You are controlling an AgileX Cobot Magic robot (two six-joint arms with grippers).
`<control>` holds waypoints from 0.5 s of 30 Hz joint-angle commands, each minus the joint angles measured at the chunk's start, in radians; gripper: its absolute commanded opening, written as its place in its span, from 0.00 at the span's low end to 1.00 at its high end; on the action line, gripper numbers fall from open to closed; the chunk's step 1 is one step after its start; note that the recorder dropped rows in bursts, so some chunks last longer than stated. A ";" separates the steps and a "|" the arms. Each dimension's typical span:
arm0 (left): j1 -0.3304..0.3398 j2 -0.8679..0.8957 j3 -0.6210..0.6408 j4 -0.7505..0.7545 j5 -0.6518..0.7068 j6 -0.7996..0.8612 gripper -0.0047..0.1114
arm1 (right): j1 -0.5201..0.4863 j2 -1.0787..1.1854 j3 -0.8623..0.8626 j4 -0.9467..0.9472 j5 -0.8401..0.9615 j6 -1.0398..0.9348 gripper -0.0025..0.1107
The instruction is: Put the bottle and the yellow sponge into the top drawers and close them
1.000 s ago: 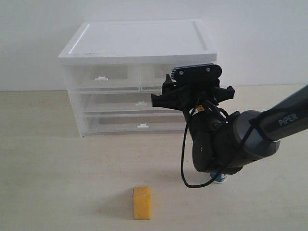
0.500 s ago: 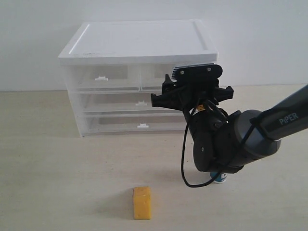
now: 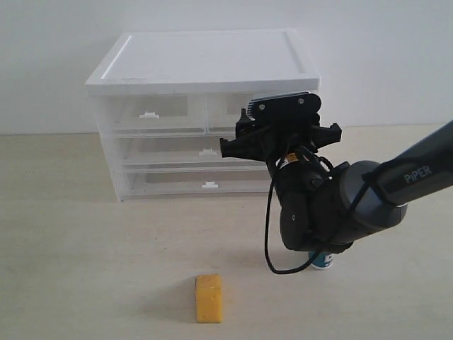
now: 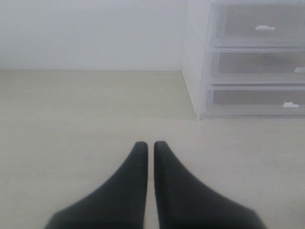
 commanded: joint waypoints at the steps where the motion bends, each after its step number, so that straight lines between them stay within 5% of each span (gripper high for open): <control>1: 0.002 -0.003 0.004 0.002 -0.004 -0.008 0.08 | -0.014 0.036 -0.051 -0.001 0.015 -0.010 0.62; 6: 0.002 -0.003 0.004 0.002 -0.004 -0.008 0.08 | -0.014 0.037 -0.051 -0.001 0.006 -0.010 0.57; 13: 0.002 -0.003 0.004 0.002 -0.005 -0.008 0.08 | -0.011 0.037 -0.047 -0.001 0.054 -0.010 0.02; 15: 0.002 -0.003 0.004 0.002 -0.005 -0.008 0.08 | -0.011 0.037 -0.047 0.007 0.058 -0.008 0.02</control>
